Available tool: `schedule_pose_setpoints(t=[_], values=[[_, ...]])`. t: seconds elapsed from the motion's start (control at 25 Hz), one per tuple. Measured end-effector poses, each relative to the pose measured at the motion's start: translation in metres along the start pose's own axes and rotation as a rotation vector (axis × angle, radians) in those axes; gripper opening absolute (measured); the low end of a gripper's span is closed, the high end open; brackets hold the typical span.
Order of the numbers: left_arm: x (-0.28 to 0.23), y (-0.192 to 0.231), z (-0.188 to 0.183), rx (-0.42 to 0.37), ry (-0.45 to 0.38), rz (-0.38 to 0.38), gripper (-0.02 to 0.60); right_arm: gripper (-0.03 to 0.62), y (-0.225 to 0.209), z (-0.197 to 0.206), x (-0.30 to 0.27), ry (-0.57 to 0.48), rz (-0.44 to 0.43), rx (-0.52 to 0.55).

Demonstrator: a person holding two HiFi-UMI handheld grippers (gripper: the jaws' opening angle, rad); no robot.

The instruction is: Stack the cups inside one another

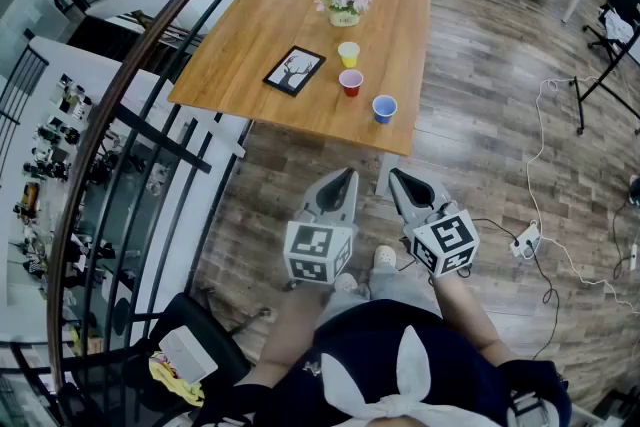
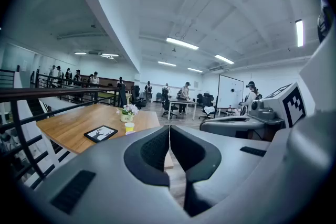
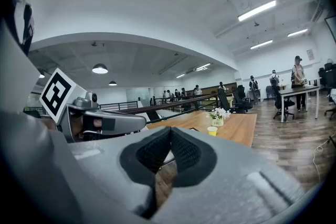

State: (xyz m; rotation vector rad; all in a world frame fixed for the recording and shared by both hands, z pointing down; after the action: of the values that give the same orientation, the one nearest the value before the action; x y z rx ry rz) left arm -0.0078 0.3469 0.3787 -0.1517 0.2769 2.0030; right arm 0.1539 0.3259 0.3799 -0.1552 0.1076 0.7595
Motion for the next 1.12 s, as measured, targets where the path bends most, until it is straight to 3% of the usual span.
schedule_pose_setpoints(t=[0.4,0.8,0.92,1.12], values=[[-0.016,-0.001,0.002,0.026,0.010,-0.018,0.023,0.000,-0.023,0.004,-0.007,0.000,-0.016,0.003],[-0.067,0.004,-0.006,0.037,0.014,-0.042,0.023,0.000,-0.071,0.004,-0.033,0.067,-0.013,0.053],[-0.079,0.002,-0.007,0.038,0.015,-0.065,0.023,0.050,-0.089,0.004,-0.041,0.085,-0.030,0.059],[-0.094,0.008,-0.003,0.041,0.030,-0.103,0.023,0.076,-0.110,0.008,-0.061,0.120,-0.064,0.076]])
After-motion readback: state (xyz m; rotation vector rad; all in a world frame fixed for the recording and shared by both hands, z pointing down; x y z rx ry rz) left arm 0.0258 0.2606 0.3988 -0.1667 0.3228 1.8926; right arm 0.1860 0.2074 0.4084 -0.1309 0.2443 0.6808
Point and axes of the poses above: the fingertips, and each gripper's own axes: x backward along the fingers, y to its left, z out of its underside, the point moved 8 cm from there along x, backward along the fingers
